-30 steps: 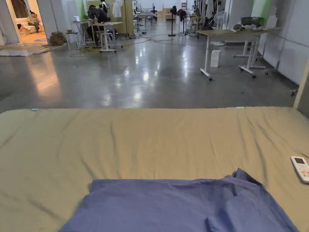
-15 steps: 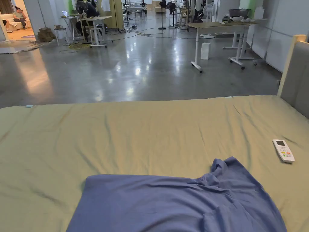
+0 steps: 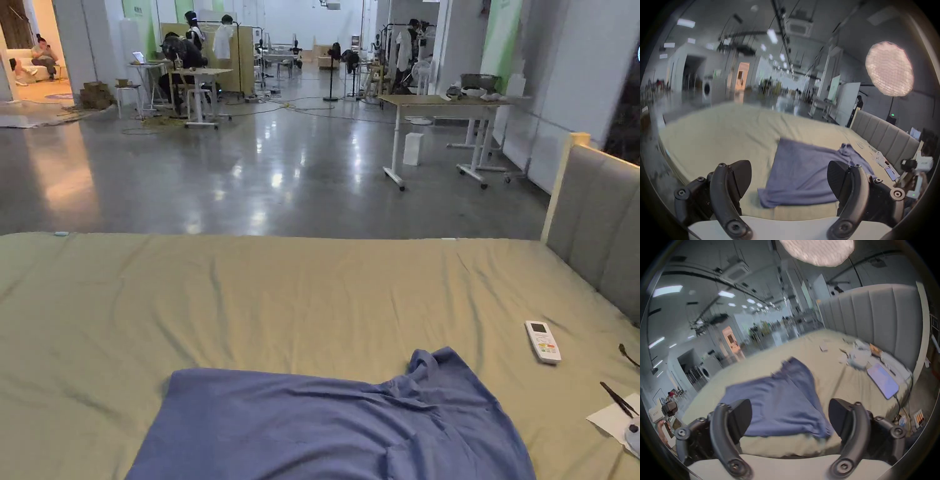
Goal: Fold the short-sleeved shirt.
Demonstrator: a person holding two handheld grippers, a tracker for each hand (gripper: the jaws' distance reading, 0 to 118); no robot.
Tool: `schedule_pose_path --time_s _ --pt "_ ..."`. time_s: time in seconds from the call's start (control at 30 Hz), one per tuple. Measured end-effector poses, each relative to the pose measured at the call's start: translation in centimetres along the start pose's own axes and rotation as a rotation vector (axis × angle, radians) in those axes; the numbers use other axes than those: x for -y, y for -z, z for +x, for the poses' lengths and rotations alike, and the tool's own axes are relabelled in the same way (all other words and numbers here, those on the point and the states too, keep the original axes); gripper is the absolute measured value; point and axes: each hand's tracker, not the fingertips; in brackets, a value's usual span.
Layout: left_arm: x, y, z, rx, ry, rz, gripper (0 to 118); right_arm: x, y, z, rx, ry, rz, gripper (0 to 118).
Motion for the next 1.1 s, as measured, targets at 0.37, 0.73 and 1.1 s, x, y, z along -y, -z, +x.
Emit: schedule_pose_path --time_s 0.37,0.73,1.1 --pt "-2.8 -5.8 9.7 -0.076 0.209 0.196 42 -1.4 -4.3 -9.2 0.011 -0.329 0.21 48" --pt "-1.8 -6.0 9.7 0.026 0.203 0.13 0 -0.5 -4.3 -10.0 0.034 -0.358 0.226 0" --pt "-3.1 -3.4 4.4 -0.074 0.109 0.011 0 0.7 -2.6 -10.6 -0.021 -0.4 0.125 0"
